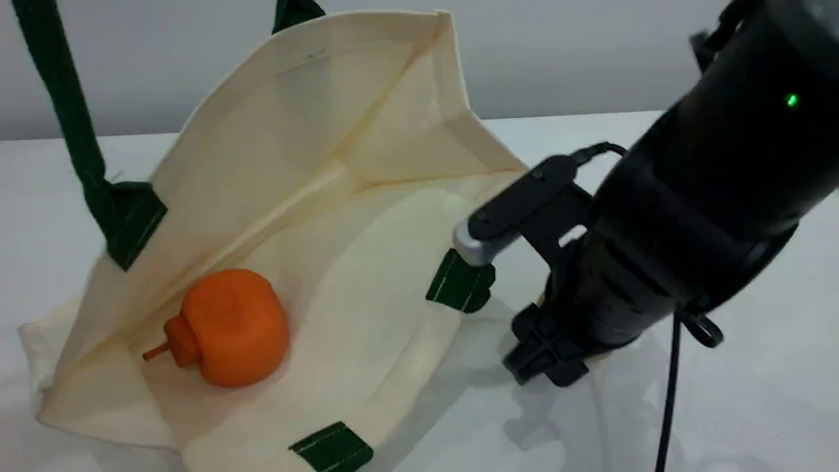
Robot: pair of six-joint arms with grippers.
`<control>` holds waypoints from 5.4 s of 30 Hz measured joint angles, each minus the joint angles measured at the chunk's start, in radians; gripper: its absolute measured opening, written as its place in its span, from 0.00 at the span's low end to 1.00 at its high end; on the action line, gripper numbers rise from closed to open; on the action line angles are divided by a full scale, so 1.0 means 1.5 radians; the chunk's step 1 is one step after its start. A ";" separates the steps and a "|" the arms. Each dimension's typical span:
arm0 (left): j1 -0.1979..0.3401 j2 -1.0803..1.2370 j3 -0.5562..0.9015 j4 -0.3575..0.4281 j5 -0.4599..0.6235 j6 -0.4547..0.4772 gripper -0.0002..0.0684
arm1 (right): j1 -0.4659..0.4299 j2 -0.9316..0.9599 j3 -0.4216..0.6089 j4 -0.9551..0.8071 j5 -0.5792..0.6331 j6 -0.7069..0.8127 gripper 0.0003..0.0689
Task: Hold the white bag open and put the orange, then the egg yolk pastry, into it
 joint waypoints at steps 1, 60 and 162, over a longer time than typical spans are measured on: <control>0.000 0.000 0.000 0.000 0.000 0.000 0.11 | 0.000 0.004 0.000 0.000 0.000 0.000 0.72; 0.000 0.000 0.001 -0.007 0.003 -0.001 0.11 | 0.002 -0.334 0.107 0.115 0.525 -0.057 0.39; 0.000 0.131 0.042 0.088 -0.044 0.094 0.40 | -0.200 -0.146 -0.263 -0.592 0.908 0.620 0.59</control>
